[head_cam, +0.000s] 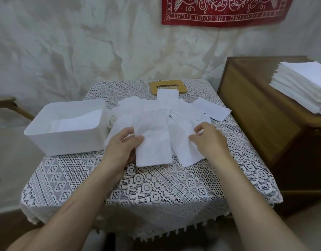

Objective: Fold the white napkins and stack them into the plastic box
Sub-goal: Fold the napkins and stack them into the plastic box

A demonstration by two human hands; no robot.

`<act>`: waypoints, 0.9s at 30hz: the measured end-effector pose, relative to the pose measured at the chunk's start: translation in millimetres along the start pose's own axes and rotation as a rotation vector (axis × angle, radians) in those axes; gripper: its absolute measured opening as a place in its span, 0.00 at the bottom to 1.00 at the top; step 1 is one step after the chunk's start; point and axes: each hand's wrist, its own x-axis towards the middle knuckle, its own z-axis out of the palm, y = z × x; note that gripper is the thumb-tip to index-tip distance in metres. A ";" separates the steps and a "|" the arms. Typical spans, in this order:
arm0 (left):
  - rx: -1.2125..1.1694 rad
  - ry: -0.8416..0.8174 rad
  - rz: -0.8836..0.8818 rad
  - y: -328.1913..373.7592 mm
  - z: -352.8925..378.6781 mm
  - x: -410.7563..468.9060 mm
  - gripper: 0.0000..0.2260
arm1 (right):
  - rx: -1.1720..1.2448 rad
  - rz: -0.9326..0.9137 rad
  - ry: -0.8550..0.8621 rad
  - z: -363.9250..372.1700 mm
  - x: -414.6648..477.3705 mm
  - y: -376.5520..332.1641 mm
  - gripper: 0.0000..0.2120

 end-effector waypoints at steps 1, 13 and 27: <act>0.002 -0.001 0.001 -0.1 -0.7 0.0 0.05 | -0.011 0.007 -0.004 -0.1 0.9 0.6 0.13; 0.000 -0.002 0.000 1.2 -1.2 -1.1 0.06 | 0.136 -0.066 0.112 -1.5 -0.2 5.4 0.02; 0.031 -0.016 0.007 -0.4 -1.7 -0.8 0.06 | 0.082 -0.105 -0.092 -2.4 5.9 10.5 0.13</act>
